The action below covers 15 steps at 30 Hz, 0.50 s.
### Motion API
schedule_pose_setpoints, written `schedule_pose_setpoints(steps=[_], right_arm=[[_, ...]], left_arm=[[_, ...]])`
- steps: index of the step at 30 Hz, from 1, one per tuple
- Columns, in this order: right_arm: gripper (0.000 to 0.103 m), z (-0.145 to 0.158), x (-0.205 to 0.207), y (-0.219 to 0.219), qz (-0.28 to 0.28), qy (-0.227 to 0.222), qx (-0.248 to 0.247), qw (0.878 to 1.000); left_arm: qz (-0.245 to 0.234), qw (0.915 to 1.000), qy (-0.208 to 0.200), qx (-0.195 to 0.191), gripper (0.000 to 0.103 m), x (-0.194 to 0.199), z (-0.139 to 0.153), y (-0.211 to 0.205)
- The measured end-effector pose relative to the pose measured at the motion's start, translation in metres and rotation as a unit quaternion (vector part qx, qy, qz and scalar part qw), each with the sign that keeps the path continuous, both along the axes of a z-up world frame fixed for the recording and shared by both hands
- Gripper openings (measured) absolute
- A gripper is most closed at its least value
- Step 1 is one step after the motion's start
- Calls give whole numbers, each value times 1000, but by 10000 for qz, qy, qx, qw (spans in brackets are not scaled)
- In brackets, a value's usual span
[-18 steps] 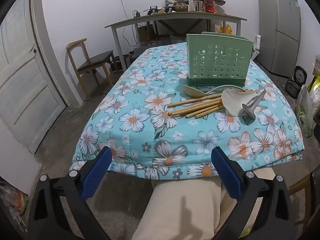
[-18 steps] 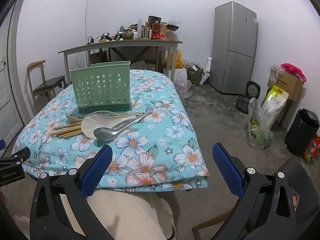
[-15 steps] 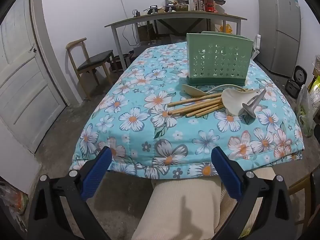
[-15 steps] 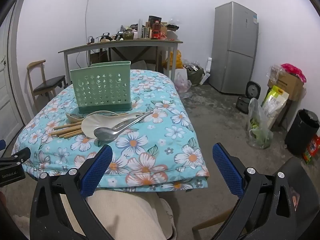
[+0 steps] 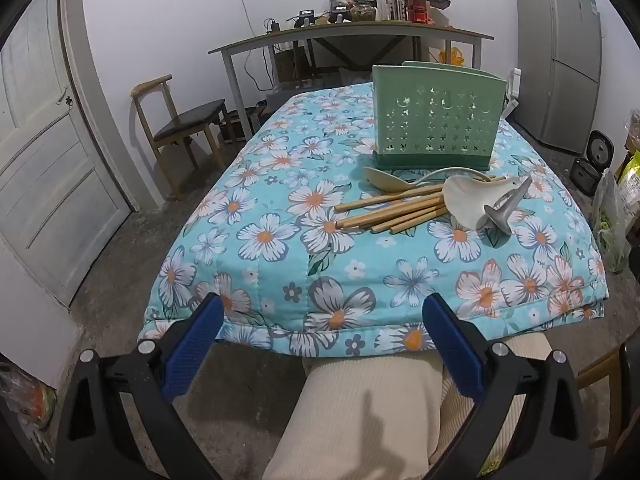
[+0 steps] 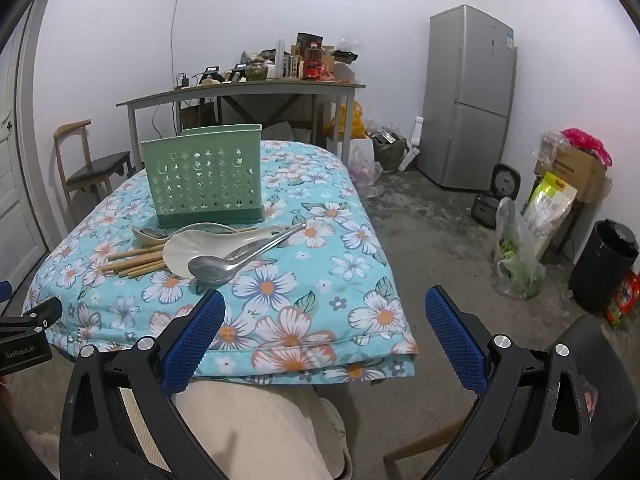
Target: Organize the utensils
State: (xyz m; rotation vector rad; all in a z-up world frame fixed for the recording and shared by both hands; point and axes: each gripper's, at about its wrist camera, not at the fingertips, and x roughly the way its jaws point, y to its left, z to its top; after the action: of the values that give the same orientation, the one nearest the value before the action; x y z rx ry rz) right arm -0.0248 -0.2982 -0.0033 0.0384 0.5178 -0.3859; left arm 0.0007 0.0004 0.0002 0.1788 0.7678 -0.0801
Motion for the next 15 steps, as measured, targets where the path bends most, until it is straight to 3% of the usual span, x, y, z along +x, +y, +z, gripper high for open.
schedule_pose_setpoints(steps=[15], right_arm=[[96,1,0,1,1,8,-5,10000]], left_arm=[[-1,10000,-1,3,97,0,0,0]])
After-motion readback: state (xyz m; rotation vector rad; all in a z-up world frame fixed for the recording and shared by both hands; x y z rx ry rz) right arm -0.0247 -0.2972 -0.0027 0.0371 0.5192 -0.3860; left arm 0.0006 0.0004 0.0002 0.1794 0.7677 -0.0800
